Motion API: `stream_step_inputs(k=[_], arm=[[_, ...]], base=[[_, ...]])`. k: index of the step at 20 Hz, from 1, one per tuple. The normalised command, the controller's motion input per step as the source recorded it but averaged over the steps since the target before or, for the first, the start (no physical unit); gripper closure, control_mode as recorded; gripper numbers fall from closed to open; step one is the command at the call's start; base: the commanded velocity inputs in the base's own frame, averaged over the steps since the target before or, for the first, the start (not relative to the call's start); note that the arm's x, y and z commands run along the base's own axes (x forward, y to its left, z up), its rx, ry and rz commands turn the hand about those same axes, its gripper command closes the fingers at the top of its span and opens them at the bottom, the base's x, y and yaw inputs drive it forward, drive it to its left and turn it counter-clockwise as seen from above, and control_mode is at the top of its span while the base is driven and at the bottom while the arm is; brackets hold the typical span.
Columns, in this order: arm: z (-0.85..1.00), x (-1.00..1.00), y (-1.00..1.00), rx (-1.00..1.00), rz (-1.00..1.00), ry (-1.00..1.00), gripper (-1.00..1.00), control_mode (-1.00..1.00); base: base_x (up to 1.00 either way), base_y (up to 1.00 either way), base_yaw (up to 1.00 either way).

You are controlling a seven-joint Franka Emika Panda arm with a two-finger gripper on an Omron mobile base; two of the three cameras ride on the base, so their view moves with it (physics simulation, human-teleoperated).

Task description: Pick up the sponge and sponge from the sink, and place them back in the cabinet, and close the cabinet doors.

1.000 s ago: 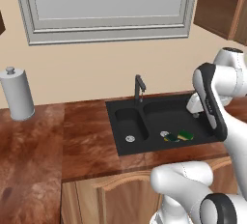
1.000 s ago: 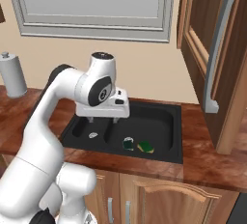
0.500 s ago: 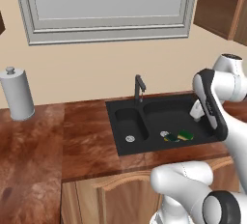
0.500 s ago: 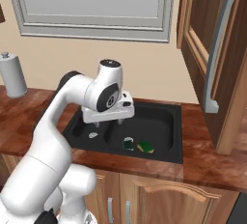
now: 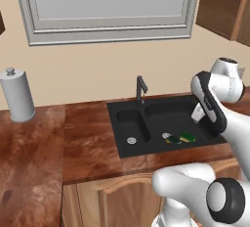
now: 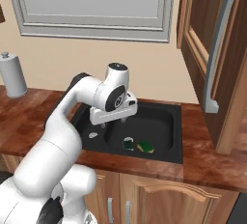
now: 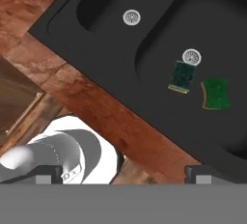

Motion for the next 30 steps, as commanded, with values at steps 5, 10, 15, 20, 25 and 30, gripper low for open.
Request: stream_step_inputs(k=[5, 10, 15, 20, 25, 30], arm=[[-0.23, 0.37, -0.03, 0.02, 0.08, 0.0, -1.0, -1.0], [-0.24, 0.35, -0.07, 0.0, 0.04, 0.0, -1.0, -1.0], [-0.26, 0.32, -0.03, 0.0, 0.01, 0.0, -1.0, -1.0], [-0.25, 0.3, -0.05, 0.0, 0.0, 0.0, -1.0, -1.0], [-0.26, 0.28, -0.04, 0.0, 0.0, 0.0, -1.0, -1.0], [-0.21, 0.3, -0.02, 0.0, 0.0, 0.0, -1.0, -1.0]], base=[[0.0, 0.0, 0.0], [0.0, 0.0, 0.0], [0.0, 0.0, 0.0], [0.0, 0.0, 0.0], [0.0, 0.0, 0.0], [0.0, 0.0, 0.0]])
